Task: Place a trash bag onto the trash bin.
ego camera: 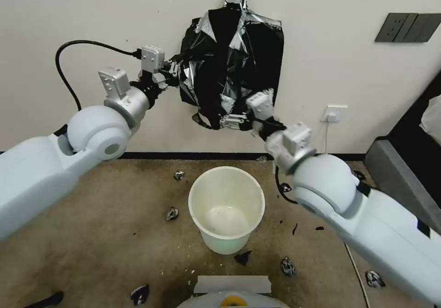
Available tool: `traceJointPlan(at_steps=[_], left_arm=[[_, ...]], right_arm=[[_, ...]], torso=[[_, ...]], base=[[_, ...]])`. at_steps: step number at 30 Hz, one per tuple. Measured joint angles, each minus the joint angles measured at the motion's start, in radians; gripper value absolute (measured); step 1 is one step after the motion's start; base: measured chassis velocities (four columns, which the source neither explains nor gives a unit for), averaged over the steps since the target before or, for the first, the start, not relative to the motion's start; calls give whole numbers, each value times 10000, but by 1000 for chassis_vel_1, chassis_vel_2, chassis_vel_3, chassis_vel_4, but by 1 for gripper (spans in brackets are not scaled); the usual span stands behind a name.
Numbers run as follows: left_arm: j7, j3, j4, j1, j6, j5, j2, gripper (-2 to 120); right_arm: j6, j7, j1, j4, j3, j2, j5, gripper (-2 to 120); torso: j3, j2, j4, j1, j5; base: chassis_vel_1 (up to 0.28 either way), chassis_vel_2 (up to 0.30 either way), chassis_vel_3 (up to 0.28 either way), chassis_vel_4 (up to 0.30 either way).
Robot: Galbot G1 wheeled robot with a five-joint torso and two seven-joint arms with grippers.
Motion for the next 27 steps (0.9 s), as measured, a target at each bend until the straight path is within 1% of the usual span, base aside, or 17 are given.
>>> traceJointPlan(at_steps=[2,3,4,6,7,8,9,10,11,13,14,18,19,22,23,26,27], left_arm=[[3,-133,-126,144,5,-7,71,0],[3,-146,-144,160,5,-8,73,0],[3,-146,-144,160,5,-8,73,0],[4,-155,-181,160,7,-9,66,0],[4,-155,-181,160,7,-9,66,0],[4,-141,-191,114,9,-9,32,0],[4,-114,-191,77,11,-9,0,0],[4,-95,-192,52,12,-10,-23,0],[4,-95,-192,52,12,-10,-23,0],[5,-71,-190,20,16,-13,-78,0],[5,-71,-190,20,16,-13,-78,0],[4,-62,-242,31,22,-28,-90,0],[4,-62,-242,31,22,-28,-90,0],[3,-24,-305,-12,25,-69,-87,0],[3,-24,-305,-12,25,-69,-87,0],[0,35,-329,-103,28,-102,-90,0],[0,35,-329,-103,28,-102,-90,0]], right_arm=[[-774,191,644,-180,-467,52,-16,97],[-1000,201,758,-203,-561,30,-18,96],[-1000,201,758,-203,-561,30,-18,96],[-1617,185,1036,-213,-802,-163,-26,95],[-1617,185,1036,-213,-802,-163,-26,95],[-1782,161,1149,-177,-939,-339,-37,88],[-1820,136,1195,-148,-1026,-484,-44,82],[-1829,122,1215,-139,-1077,-571,-46,79],[-1829,122,1215,-139,-1077,-571,-46,79],[-1832,90,1227,-186,-1154,-761,-52,68],[-1832,90,1227,-186,-1154,-761,-52,68],[-1831,116,1179,-560,-1156,-930,-104,47],[-1831,116,1179,-560,-1156,-930,-104,47],[-1824,256,1212,-838,-1173,-941,26,34],[-1824,256,1212,-838,-1173,-941,26,34],[-1811,513,1311,-1110,-1222,-864,298,21],[-1811,513,1311,-1110,-1222,-864,298,21]], torso=[[0,0,0,0,1],[0,0,-1,0,0],[0,0,-1,0,0],[0,0,-3,0,3],[0,0,-3,0,3],[0,0,-3,0,3],[0,0,-3,0,4],[0,0,-4,0,3],[0,0,-4,0,3],[0,0,-5,0,4],[0,0,-5,0,4],[0,0,-4,0,4],[0,0,-4,0,4],[0,0,-4,0,3],[0,0,-4,0,3],[0,0,-3,0,4],[0,0,-3,0,4]], base=[[0,0,0,0],[0,0,0,0],[0,0,0,0],[0,0,0,0],[0,0,0,0],[0,0,0,0],[0,0,0,0],[0,0,0,0],[0,0,0,0],[0,0,0,0],[0,0,0,0],[0,0,0,0],[0,0,0,0],[0,0,0,0],[0,0,0,0],[0,0,0,0],[0,0,0,0]])
